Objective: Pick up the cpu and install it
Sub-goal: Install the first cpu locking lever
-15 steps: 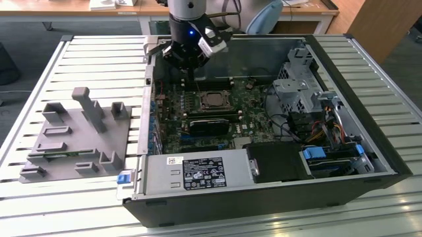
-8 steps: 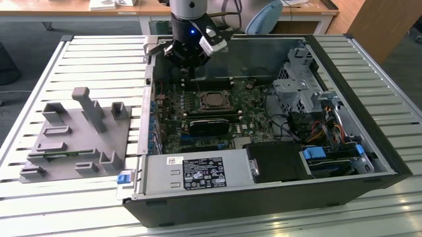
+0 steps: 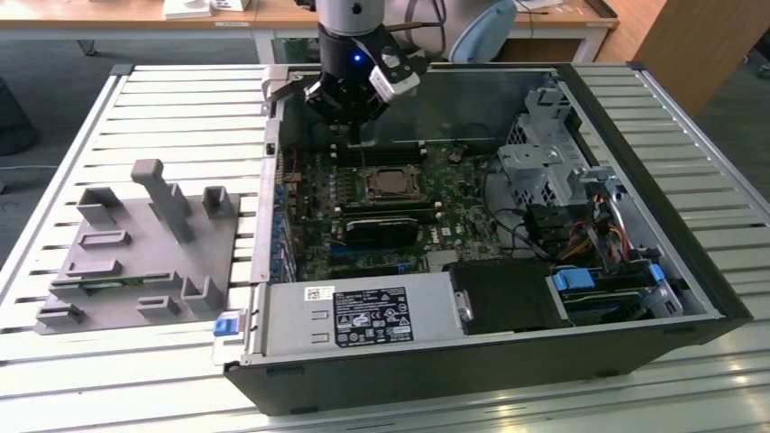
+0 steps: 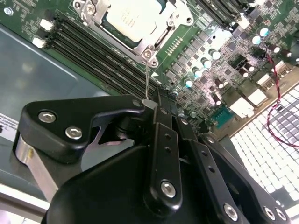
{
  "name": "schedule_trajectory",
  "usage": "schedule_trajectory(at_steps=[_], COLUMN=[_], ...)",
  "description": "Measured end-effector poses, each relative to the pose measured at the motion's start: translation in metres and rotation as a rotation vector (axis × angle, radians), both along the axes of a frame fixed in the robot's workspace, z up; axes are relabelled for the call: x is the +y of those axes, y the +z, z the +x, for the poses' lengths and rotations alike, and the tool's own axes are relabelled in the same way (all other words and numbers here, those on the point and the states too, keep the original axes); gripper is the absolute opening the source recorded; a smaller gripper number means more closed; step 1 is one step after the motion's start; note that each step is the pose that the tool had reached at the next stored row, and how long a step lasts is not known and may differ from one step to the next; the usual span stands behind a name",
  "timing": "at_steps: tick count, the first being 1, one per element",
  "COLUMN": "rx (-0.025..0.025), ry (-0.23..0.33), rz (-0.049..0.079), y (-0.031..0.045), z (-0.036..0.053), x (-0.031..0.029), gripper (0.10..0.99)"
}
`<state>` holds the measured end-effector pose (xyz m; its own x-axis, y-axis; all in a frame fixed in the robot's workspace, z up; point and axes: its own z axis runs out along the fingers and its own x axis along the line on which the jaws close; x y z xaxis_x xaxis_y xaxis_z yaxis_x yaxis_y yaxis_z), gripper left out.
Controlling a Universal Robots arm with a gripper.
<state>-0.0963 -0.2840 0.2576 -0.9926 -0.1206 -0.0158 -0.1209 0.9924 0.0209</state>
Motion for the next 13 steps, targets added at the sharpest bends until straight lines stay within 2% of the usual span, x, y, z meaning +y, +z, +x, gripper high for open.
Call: schedule_trajectory(at_steps=[13], rx=[0.0003], ry=[-0.001], rz=[0.0], y=[-0.0001], z=[0.0105], x=[0.0], gripper=[0.106])
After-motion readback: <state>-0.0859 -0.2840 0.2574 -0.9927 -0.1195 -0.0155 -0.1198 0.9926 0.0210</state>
